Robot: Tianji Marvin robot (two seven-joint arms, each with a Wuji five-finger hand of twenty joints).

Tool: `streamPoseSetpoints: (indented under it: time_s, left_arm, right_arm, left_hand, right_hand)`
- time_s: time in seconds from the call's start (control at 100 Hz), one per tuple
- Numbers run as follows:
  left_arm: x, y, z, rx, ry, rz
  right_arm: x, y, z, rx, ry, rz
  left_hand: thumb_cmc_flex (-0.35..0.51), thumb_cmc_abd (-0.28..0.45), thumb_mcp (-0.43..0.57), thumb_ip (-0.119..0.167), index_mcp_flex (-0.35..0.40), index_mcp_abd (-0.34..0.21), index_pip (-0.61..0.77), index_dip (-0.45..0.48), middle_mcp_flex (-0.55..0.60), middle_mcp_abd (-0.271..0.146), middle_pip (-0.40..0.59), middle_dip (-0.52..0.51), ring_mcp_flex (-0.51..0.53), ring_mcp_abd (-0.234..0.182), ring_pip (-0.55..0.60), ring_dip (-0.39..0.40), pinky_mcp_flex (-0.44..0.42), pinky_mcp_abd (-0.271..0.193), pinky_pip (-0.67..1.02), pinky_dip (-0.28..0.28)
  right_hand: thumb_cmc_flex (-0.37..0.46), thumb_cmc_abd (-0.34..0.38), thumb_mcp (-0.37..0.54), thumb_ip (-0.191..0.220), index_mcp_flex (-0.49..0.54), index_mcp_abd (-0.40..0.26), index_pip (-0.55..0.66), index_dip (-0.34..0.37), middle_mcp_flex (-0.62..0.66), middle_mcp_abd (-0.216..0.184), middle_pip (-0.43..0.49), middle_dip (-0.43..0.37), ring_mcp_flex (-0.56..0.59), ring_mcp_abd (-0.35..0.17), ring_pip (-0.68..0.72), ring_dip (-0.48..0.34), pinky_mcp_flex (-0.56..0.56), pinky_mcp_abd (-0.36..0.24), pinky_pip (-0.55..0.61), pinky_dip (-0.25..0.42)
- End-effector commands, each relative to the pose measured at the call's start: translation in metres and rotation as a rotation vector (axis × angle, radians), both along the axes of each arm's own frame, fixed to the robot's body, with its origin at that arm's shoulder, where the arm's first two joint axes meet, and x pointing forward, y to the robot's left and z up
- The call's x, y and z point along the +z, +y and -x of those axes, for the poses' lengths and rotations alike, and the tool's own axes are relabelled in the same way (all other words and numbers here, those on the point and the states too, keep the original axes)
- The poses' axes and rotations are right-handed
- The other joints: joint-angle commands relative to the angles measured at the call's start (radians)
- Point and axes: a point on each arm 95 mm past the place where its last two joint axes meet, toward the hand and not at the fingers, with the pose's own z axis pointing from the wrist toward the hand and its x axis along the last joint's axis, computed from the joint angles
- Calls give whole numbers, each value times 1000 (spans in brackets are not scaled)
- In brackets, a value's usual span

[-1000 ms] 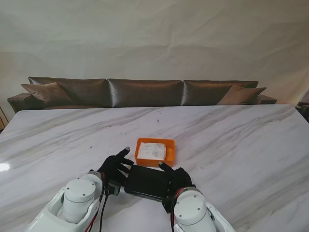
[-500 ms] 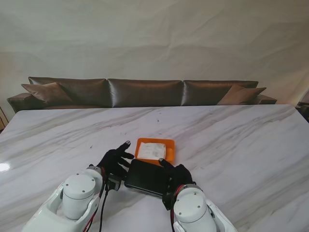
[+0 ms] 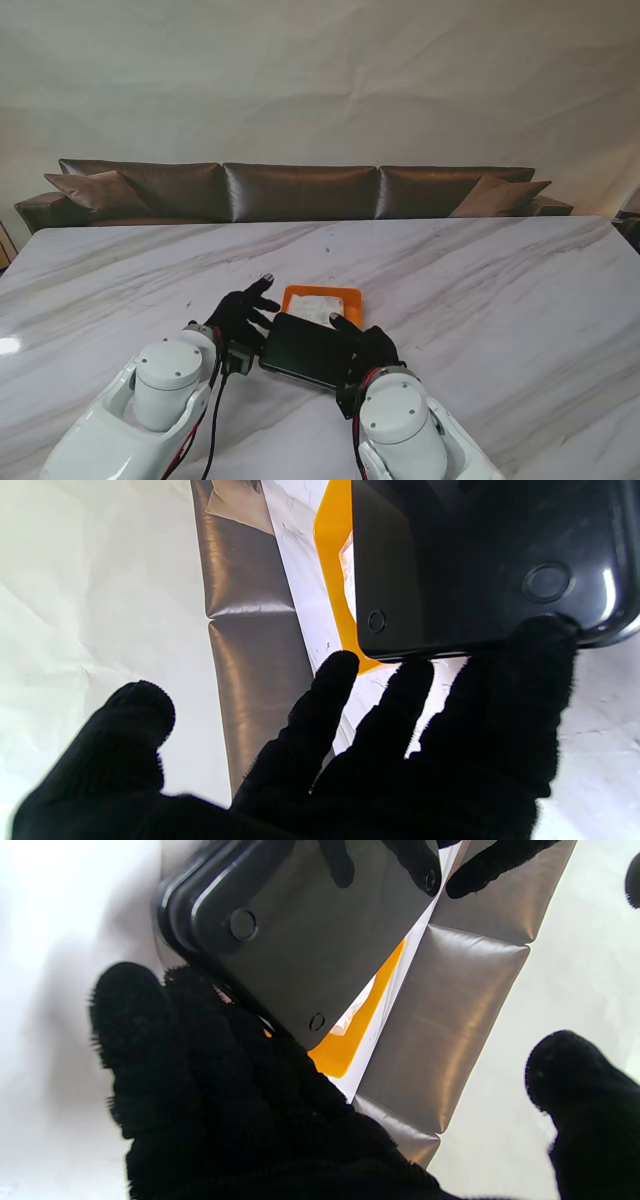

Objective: Refill a tissue box and feed the first sheet

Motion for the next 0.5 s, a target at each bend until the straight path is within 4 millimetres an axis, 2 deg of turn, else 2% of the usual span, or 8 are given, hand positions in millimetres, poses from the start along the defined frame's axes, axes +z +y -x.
streamPoseSetpoints:
  time_s: [0.0,0.49]
  left_arm:
    - [6,-27,3,-73,9,71]
    - [16,-34,-19,-92,-12,70]
  right_arm:
    - [13,20,-2,53,-12,-74]
    - [23,16,-22,42,-29,-59]
  left_hand:
    - [-10,24,-3,-6,13,1,12,-6,29,-107,79,37,50,-93,96,-4,25,-73,55,2]
    - [-11,24,-2,-6,15,1,13,-5,32,-108,79,37,51,-94,96,-4,26,-73,56,2]
  right_hand:
    - [1,13,-9,-4,62,-208,114,31,15,-118,38,1,18,-57,28,15,11,-101,-8,9]
    - [2,14,-9,-4,62,-208,114,31,14,-116,37,1,18,-58,27,15,11,-101,-8,10]
